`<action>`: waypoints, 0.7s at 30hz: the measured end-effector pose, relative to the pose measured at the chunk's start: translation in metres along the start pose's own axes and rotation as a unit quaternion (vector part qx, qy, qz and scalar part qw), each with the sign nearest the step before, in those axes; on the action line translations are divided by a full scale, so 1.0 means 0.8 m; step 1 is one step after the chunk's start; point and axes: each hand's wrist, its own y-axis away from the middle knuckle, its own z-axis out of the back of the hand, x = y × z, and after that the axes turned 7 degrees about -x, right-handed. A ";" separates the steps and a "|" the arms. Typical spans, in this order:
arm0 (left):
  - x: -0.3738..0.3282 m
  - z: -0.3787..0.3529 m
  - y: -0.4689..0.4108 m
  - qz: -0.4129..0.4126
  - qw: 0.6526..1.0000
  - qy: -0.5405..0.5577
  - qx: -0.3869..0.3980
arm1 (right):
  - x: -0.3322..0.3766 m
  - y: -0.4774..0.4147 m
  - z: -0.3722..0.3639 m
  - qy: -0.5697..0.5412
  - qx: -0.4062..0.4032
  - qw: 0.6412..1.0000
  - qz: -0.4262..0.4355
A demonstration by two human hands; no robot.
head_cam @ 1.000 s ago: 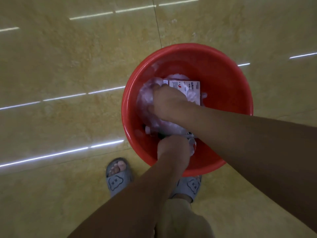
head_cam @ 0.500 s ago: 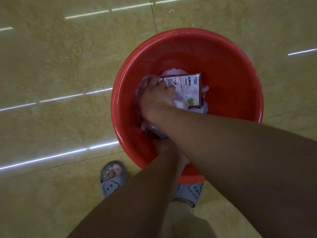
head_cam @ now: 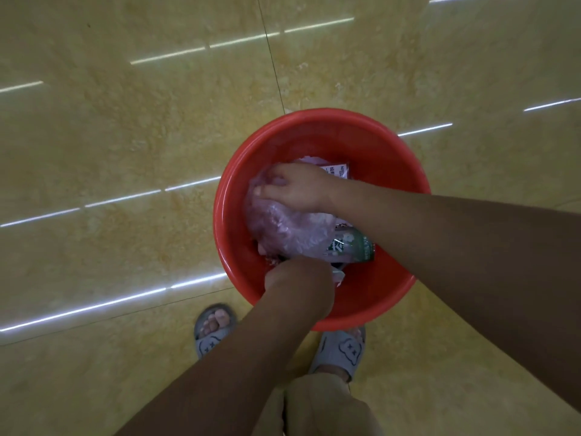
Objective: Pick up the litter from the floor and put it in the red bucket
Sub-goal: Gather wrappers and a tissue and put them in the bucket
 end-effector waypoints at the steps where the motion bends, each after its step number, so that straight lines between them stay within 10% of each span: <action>1: -0.002 0.004 0.003 0.004 1.000 0.013 0.006 | -0.003 0.007 0.007 0.010 -0.016 1.000 0.012; 21: -0.076 0.190 0.116 -0.017 0.968 0.053 -0.246 | -0.038 0.216 0.183 0.061 -0.104 0.993 -0.017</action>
